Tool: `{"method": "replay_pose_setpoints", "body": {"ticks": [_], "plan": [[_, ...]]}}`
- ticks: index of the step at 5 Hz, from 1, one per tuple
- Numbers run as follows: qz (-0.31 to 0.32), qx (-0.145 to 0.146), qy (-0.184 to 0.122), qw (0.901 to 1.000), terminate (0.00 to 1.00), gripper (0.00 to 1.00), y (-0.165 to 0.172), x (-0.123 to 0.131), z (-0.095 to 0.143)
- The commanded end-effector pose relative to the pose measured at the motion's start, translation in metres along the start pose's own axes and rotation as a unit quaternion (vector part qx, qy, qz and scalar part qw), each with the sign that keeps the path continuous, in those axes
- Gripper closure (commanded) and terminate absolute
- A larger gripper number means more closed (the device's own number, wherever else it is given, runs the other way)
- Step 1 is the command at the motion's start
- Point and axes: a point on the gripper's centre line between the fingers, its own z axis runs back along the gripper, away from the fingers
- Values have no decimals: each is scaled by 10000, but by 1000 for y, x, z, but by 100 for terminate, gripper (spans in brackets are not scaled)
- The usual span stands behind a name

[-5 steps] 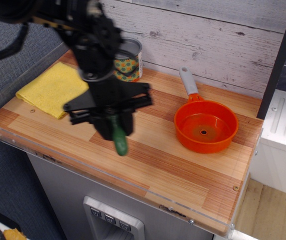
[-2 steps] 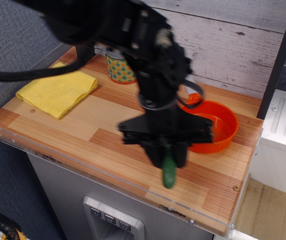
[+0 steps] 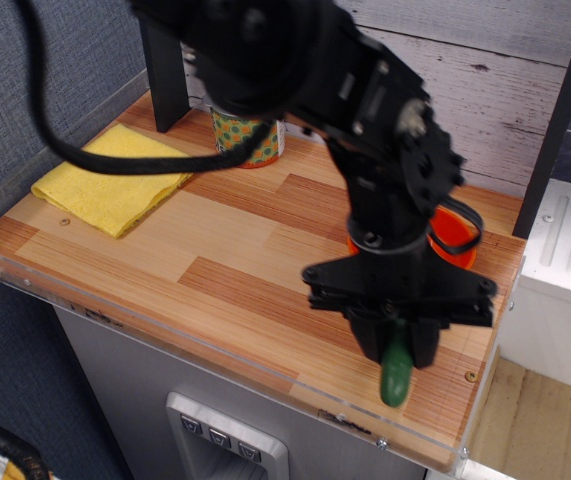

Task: Take the green color vegetable and place it below the plastic vessel.

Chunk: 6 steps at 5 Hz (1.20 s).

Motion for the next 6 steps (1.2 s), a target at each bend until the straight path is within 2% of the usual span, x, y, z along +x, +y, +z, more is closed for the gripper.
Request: {"method": "replay_pose_setpoints", "body": {"ticks": [1, 3, 4, 5, 6], "plan": [[-147, -170, -350, 9991, 0, 100, -11, 0, -11], [-87, 36, -316, 9995, 0, 100, 0, 1, -22], [-4, -74, -237, 9997, 0, 0, 4, 1, -19], [12, -148, -20, 9999, 0, 0, 7, 1, -15], [-154, -137, -17, 9998, 0, 0, 8, 3, -9]]}}
